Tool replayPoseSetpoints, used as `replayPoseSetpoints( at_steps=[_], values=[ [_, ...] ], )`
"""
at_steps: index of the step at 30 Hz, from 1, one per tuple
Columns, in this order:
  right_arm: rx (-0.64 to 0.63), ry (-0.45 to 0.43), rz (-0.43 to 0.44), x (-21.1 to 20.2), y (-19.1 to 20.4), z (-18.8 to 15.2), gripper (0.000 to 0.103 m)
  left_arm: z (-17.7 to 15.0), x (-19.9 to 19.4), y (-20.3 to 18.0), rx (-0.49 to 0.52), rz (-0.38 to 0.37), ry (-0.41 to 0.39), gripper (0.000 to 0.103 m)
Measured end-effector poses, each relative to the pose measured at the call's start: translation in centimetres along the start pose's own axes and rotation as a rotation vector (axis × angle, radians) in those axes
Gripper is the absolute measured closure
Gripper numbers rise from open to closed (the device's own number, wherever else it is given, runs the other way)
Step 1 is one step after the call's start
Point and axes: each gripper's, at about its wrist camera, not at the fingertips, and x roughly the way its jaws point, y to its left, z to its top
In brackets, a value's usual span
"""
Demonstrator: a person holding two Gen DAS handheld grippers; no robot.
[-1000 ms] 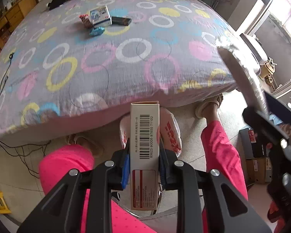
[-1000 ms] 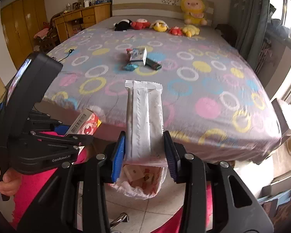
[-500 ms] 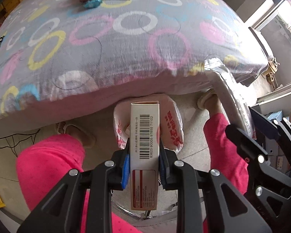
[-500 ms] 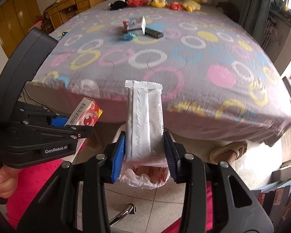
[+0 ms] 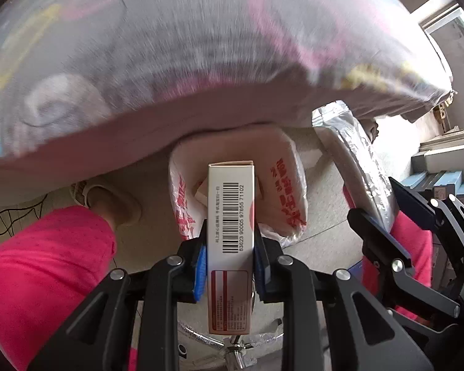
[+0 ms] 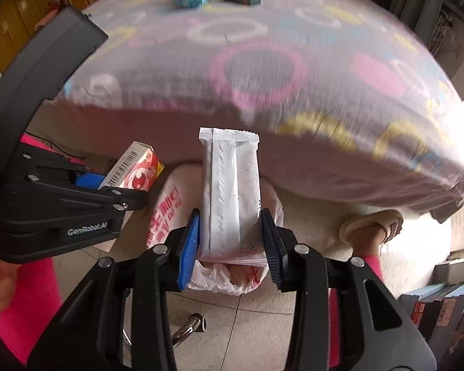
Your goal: Collect trash
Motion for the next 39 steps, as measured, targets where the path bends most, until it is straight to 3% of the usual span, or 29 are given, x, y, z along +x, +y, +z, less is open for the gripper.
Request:
replayPoseSetpoints(
  at_steps=[7,14,30,39],
  values=[
    [0.042,0.091,0.028,4.5,-1.6,-0.4,0.065,1.2,4.5,0.7,-0.009,0.009,0.097,0.079],
    [0.049,0.129,0.036,7.3,-2.1,-0.9,0.065,2.3,6.2,0.4,-0.014,0.016,0.149,0.079],
    [0.054,0.204,0.065,11.0,-3.6,-1.6,0.065,4.1,9.9,0.5,-0.035,0.020,0.261,0.079],
    [0.061,0.246,0.071,12.4,-2.4,-1.0,0.065,4.8,11.7,0.4,-0.029,0.031,0.303,0.079]
  ],
)
